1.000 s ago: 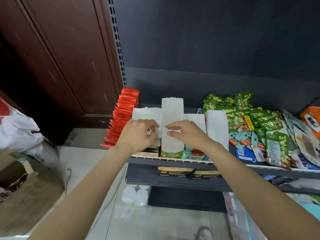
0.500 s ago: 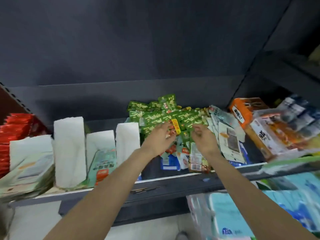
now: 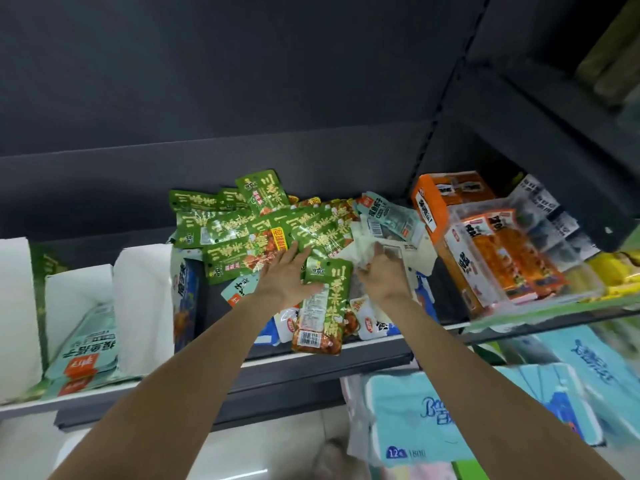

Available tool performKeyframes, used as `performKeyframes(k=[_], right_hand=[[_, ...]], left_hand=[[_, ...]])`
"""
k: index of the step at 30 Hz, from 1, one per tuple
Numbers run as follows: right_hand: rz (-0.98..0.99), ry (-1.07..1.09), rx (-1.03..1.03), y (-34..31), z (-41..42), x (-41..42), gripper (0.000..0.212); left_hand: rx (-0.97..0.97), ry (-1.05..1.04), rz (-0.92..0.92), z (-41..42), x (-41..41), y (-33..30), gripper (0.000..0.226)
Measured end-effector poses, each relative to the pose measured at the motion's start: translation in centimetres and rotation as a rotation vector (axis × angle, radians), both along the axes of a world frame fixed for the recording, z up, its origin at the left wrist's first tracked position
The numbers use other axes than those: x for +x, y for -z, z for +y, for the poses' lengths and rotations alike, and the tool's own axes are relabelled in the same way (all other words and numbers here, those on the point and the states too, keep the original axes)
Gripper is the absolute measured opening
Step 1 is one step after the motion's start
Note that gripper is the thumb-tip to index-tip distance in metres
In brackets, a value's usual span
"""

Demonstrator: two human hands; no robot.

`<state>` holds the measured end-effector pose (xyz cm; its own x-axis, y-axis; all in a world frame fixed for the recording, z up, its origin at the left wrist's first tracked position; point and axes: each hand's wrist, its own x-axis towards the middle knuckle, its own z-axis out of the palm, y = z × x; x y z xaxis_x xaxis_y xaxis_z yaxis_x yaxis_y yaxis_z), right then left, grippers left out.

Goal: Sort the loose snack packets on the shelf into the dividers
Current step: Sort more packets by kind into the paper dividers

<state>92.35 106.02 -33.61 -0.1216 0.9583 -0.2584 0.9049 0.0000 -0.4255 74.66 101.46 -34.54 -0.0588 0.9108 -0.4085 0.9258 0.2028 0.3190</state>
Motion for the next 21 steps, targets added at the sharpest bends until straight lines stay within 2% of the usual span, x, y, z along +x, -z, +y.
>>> performKeyframes(k=[4, 8, 10, 14, 16, 18, 19, 21], right_hand=[[-0.132, -0.172, 0.106, -0.7, -1.2, -0.3, 0.038], [-0.179, -0.244, 0.145, -1.3, -1.4, 0.0, 0.016], [-0.205, -0.226, 0.132, -2.0, -1.2, 0.4, 0.015], [-0.274, -0.263, 0.241, -3.6, -0.6, 0.9, 0.022], [-0.212, -0.263, 0.325, -5.0, -0.9, 0.4, 0.026], [-0.126, -0.335, 0.492, -6.9, -1.6, -1.0, 0.025], [-0.045, -0.400, 0.565, -8.0, -2.3, -2.1, 0.022], [0.182, -0.503, 0.657, -9.7, -3.6, -4.6, 0.015]], left_hand=[[0.049, -0.068, -0.012, 0.2, 0.8, -0.7, 0.084], [0.215, -0.165, -0.070, 0.0, 2.0, -1.7, 0.080], [0.293, -0.145, -0.118, -0.1, 2.1, -2.5, 0.074], [0.373, -0.107, -0.231, -0.6, 1.7, -4.2, 0.062], [0.494, -0.074, -0.273, -1.2, 1.1, -5.2, 0.064], [0.628, -0.006, -0.240, -2.1, 0.1, -6.4, 0.067], [0.665, 0.028, -0.198, -2.6, -0.6, -7.2, 0.064], [0.692, 0.033, -0.078, -3.8, -2.5, -8.8, 0.043]])
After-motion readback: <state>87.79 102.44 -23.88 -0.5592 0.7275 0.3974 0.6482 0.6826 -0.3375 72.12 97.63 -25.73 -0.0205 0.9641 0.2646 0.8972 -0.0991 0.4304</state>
